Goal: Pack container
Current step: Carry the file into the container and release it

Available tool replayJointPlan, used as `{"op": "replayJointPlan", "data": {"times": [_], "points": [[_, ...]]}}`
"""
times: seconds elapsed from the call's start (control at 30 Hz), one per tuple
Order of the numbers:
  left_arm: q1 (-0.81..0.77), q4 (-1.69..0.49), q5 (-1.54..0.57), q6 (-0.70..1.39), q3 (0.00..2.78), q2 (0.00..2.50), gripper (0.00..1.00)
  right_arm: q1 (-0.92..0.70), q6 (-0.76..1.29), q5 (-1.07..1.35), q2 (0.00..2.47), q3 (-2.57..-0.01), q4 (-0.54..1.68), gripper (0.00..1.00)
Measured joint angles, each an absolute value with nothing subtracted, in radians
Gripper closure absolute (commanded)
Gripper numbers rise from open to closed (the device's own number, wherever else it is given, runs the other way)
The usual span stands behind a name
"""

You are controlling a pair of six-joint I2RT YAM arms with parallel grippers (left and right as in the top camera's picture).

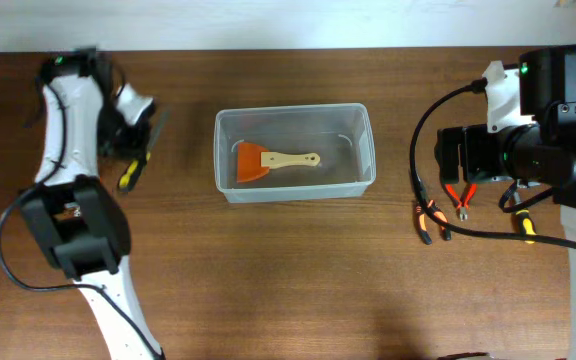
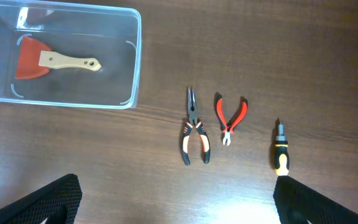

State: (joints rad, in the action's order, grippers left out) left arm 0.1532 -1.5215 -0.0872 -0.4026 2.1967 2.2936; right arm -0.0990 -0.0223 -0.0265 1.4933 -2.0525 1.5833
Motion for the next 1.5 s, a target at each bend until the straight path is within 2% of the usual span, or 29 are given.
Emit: {"op": "replayJointPlan", "data": {"times": [0.2, 0.4, 0.57, 0.93, 1.27, 1.33, 1.43, 1.5], "points": [[-0.073, -1.518, -0.093, -0.547, 2.393, 2.216, 0.98, -0.099, -0.023, -0.027, 1.493, -2.053, 1.583, 0.01], [-0.35, -1.452, -0.1, -0.825, 2.437, 2.177, 0.98, -0.099, -0.023, -0.027, 1.493, -2.053, 1.583, 0.01], [-0.459, -1.368, -0.08, -0.964, 2.433, 2.217, 0.98, -0.099, -0.022, -0.027, 1.493, -2.053, 1.583, 0.01], [-0.44, -1.299, -0.031, -1.012, 2.424, 2.414, 0.98, -0.099, -0.023, -0.027, 1.493, -2.053, 1.584, 0.01], [-0.416, -1.244, -0.026, -1.001, 2.423, 2.482, 0.99, -0.099, -0.023, -0.027, 1.493, -2.053, 1.599, 0.01], [-0.408, -1.245, -0.026, -0.979, 2.423, 2.494, 0.97, -0.099, -0.023, -0.027, 1.493, -2.053, 1.604, 0.01], [-0.396, -1.28, -0.024, -0.926, 2.426, 2.497, 0.82, -0.099, -0.022, -0.027, 1.493, -2.053, 1.605, 0.01], [-0.39, -1.343, -0.022, -0.882, 2.443, 2.494, 0.79, -0.099, -0.023, -0.027, 1.493, -2.053, 1.605, 0.01]]}}
